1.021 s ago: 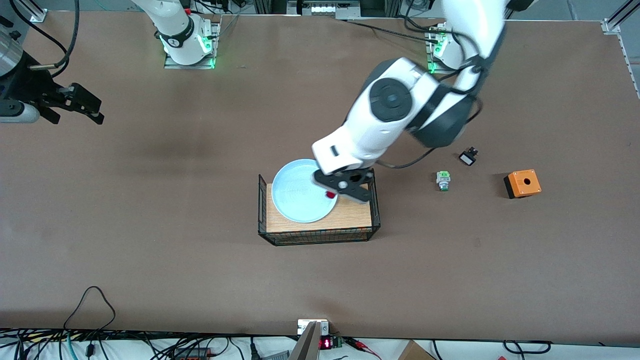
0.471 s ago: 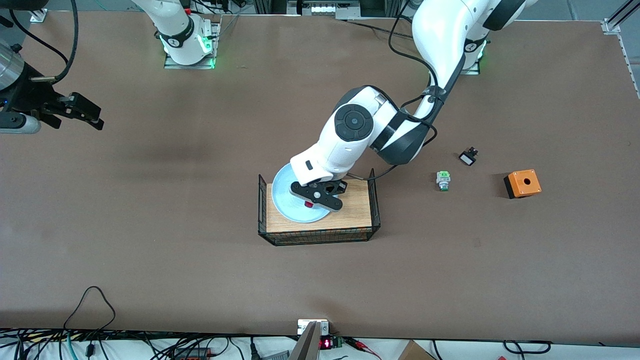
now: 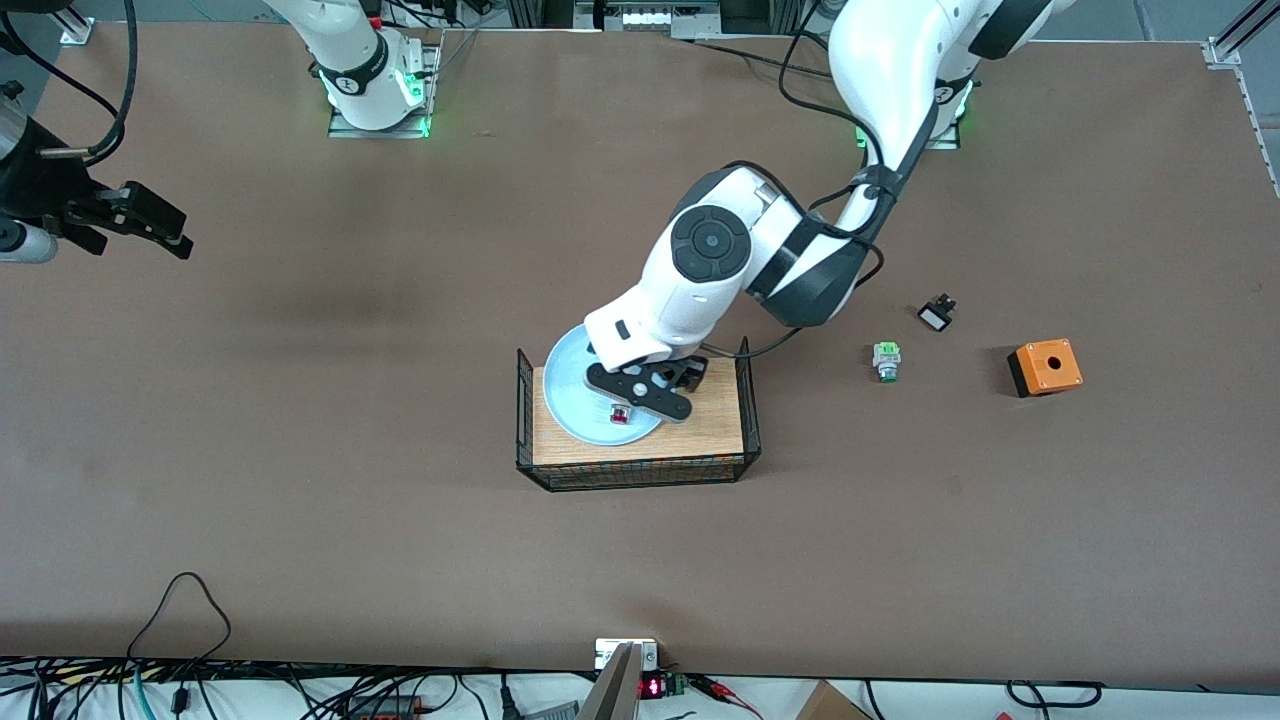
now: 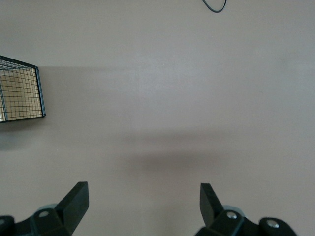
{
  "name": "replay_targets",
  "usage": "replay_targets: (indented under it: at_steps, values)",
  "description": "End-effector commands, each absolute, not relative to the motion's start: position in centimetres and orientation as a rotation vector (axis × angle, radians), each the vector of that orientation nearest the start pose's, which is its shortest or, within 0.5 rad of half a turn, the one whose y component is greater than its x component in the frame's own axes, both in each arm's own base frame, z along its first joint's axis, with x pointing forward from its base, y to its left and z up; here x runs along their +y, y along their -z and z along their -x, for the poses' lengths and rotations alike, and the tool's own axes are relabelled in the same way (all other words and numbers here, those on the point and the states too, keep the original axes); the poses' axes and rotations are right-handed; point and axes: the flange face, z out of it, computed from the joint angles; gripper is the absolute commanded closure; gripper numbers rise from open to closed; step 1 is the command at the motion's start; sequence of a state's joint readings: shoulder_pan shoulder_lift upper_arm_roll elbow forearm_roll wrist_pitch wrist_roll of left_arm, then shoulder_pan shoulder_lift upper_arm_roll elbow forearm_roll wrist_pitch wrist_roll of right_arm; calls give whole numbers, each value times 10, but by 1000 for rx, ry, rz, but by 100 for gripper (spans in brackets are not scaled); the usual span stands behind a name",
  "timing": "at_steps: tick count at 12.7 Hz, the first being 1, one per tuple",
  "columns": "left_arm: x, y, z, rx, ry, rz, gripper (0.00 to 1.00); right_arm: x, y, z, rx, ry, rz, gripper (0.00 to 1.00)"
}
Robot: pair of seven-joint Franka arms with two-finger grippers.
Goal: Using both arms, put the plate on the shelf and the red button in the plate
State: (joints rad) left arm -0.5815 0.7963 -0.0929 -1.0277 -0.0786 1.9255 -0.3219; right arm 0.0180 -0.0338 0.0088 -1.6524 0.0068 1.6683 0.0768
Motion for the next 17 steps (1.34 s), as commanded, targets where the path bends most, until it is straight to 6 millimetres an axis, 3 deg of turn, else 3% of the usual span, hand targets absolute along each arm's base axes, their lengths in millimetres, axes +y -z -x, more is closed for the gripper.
replay_targets:
  at_steps: [1, 4, 6, 8, 9, 11, 14, 15, 17]
  values:
    - [-418, -440, -617, 395, -64, 3178, 0, 16, -618, -553, 67, 78, 3118, 0]
    - [-336, -507, -626, 207, -89, 3098, 0, 23, -608, -555, 36, 46, 3120, 0]
    - [-291, -533, -629, 101, -113, 3060, 0, 23, -605, -557, 31, 39, 3122, 0]
    - [-218, -557, -641, 28, -156, 3074, 0, 26, -607, -557, 24, 46, 3120, 0]
    - [-191, -562, -639, 112, -190, 3084, 0, 31, -609, -557, 7, 51, 3120, 0]
    - [-130, -568, -623, 230, -214, 3115, 0, 42, -611, -555, -23, 57, 3133, 0]
    - [-52, -581, -579, 103, -176, 3185, 0, 42, -611, -556, -6, 58, 3123, 0]
    - [-34, -575, -572, 62, -113, 3204, 0, 40, -612, -556, -13, 64, 3128, 0]
    - [-49, -586, -559, 110, -24, 3165, 0, 42, -621, -557, -12, 93, 3130, 0]
